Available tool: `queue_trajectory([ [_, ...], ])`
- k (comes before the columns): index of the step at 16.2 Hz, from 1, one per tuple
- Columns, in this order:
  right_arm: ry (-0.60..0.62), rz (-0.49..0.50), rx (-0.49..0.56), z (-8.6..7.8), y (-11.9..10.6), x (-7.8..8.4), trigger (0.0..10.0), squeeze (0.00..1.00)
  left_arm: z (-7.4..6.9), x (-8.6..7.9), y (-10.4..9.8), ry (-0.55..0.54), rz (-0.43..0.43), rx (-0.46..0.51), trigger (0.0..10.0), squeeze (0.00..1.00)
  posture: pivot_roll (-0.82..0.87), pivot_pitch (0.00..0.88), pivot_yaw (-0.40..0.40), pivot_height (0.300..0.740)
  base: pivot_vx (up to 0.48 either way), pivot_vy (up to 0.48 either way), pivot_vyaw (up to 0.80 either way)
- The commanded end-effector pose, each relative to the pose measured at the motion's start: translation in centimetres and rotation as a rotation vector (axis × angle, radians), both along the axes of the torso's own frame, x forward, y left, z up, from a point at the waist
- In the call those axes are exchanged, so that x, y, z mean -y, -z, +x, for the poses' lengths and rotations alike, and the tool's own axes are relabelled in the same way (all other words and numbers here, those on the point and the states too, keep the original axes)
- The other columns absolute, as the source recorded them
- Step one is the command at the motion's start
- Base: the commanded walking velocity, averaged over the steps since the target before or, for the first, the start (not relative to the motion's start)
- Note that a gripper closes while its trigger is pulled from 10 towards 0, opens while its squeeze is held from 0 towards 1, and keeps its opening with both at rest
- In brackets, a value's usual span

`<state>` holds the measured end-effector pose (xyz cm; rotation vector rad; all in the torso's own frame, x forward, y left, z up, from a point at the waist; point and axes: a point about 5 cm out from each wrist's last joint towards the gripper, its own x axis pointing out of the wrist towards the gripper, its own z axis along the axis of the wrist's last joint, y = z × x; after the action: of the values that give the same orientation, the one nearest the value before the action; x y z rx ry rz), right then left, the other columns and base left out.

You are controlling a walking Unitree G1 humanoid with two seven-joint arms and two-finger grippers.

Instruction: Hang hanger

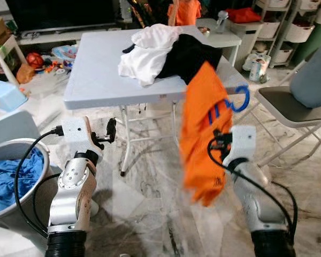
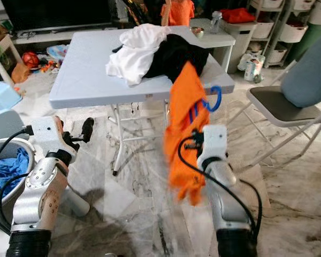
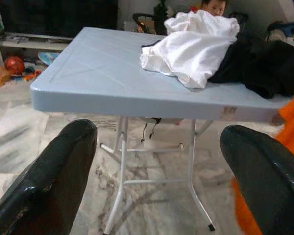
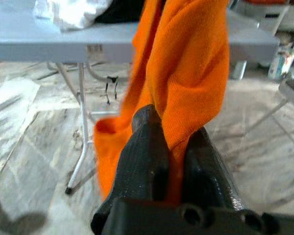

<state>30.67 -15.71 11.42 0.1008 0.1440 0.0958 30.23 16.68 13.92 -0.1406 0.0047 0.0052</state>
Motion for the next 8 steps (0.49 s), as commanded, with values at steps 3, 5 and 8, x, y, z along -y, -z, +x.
queue_trajectory([
  [3, 0.012, -0.034, 0.019, 0.2, -0.5, 0.5, 10.0, 0.0, -0.8, 0.2, 0.4, 0.013, 0.035, -0.014, 10.0, 0.0, -0.1, 0.0, 0.004, 0.74, 0.0, 0.0, 0.0],
  [5, 0.038, -0.057, 0.031, -0.2, -0.3, 1.3, 10.0, 0.0, -1.9, 0.1, 1.2, 0.022, 0.05, -0.028, 10.0, 0.0, -0.09, 0.0, 0.005, 0.74, 0.0, 0.0, 0.0],
  [8, 0.081, -0.131, 0.011, -1.3, 0.5, 3.3, 10.0, 0.0, -3.2, 0.0, 2.0, 0.016, 0.065, -0.044, 10.0, 0.0, -0.08, 0.0, 0.007, 0.74, 0.0, 0.0, 0.0],
])
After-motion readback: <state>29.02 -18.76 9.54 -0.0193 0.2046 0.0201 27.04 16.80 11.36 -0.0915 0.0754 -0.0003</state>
